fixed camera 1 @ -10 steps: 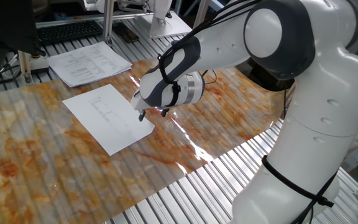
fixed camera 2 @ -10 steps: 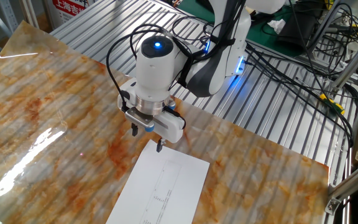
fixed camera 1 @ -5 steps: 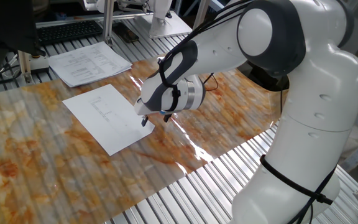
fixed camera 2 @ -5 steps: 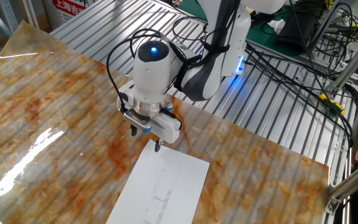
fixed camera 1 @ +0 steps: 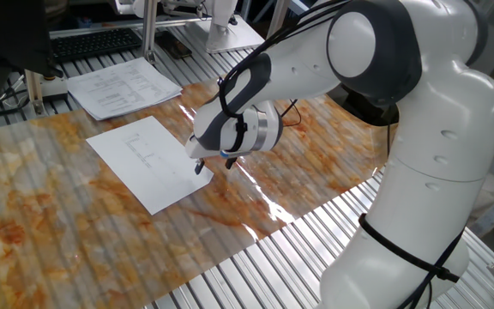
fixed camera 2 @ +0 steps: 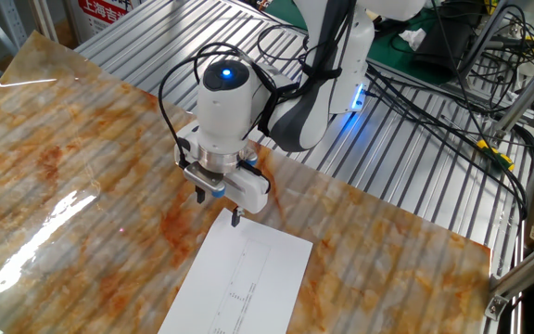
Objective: Flip over and spread out the paper that is laid flat on the table
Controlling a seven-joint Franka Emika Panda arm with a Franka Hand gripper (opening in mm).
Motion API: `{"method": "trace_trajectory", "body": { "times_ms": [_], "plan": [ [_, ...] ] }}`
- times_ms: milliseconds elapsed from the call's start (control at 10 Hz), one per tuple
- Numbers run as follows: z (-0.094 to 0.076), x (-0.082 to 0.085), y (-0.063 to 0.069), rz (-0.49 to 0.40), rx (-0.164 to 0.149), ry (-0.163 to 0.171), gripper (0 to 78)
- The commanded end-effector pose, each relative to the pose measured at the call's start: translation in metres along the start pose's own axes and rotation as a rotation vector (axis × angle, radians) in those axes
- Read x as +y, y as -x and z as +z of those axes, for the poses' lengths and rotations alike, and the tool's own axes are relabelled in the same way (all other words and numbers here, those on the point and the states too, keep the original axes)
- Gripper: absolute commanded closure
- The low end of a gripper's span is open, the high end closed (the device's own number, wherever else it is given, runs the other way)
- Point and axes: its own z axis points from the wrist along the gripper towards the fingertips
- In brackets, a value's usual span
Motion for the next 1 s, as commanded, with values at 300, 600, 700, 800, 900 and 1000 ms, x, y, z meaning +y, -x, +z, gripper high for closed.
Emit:
{"method": "trace_trajectory", "body": {
  "times_ms": [300, 600, 700, 800, 900, 1000],
  "plan": [
    [-0.0022, 0.0033, -0.0023, 0.024, -0.005, 0.008, 0.1],
    [-0.0026, 0.0043, -0.0037, 0.044, -0.004, 0.0, 0.1],
    [-0.0026, 0.0043, -0.0037, 0.043, -0.004, 0.001, 0.1],
    [-0.0026, 0.0043, -0.0037, 0.042, -0.003, 0.001, 0.1],
    [-0.0026, 0.0043, -0.0037, 0.039, 0.0, 0.001, 0.1],
    [-0.0026, 0.0043, -0.0037, 0.042, 0.005, 0.006, 0.1]
  ]
}}
